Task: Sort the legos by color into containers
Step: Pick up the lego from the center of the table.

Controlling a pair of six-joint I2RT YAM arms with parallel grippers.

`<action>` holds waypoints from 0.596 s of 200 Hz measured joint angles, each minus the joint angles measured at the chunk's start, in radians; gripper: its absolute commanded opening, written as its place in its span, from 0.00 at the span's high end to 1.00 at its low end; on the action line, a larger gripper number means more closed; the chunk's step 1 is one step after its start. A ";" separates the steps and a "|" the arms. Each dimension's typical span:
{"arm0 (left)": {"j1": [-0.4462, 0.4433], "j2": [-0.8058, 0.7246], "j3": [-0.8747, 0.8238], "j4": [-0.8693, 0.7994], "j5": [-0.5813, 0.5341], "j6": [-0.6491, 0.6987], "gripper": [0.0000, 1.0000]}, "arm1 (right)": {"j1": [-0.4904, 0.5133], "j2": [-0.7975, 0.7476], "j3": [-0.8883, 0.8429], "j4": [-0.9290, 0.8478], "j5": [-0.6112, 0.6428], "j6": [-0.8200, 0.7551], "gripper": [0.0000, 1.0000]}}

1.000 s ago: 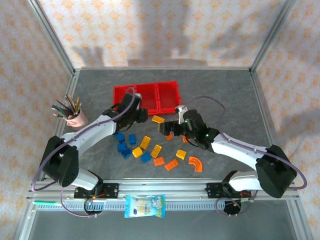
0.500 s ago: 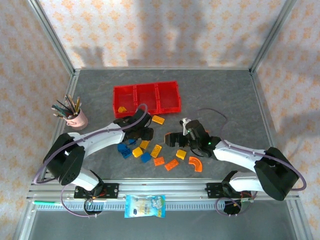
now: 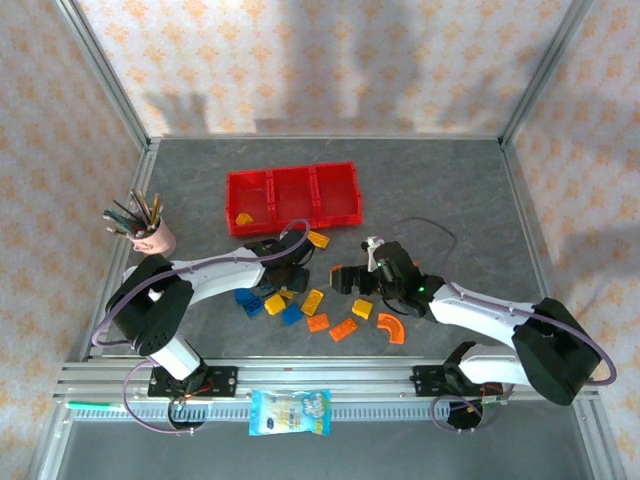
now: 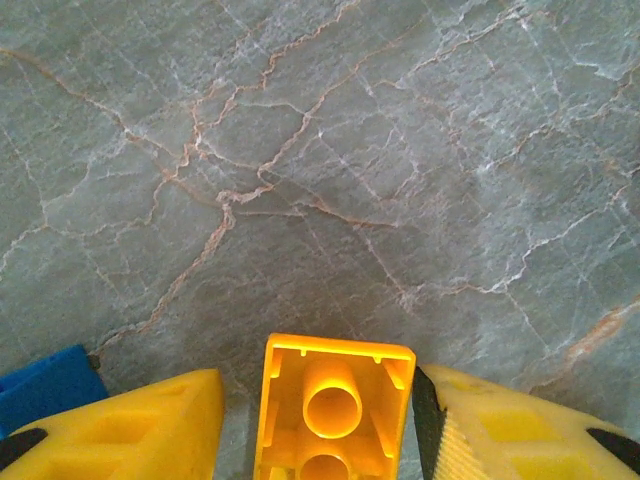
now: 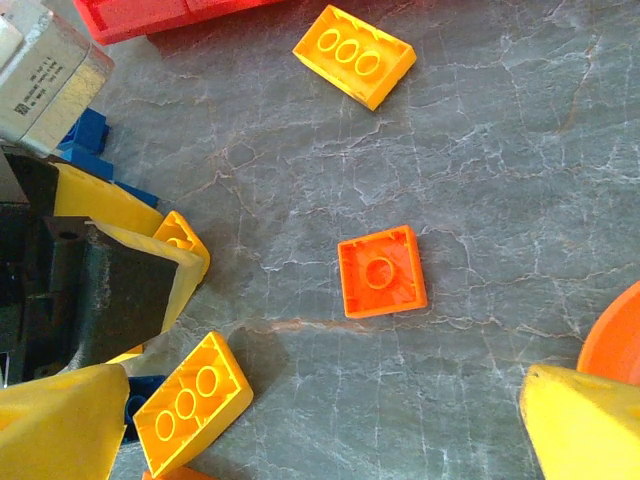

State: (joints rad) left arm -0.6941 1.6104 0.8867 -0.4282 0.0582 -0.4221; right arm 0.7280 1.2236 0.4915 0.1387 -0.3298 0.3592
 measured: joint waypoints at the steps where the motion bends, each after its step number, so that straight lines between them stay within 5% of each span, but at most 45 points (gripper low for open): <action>1: 0.000 0.000 0.000 0.000 0.000 0.000 0.49 | 0.000 0.000 0.000 0.000 0.000 0.000 0.00; 119: -0.003 0.016 0.002 0.002 -0.023 0.000 0.69 | 0.000 -0.003 0.000 0.004 0.021 -0.008 0.00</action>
State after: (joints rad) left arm -0.6971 1.6268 0.8890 -0.4263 0.0357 -0.4225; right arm 0.7280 1.2205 0.4919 0.1425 -0.3084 0.3511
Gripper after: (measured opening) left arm 0.332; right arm 0.996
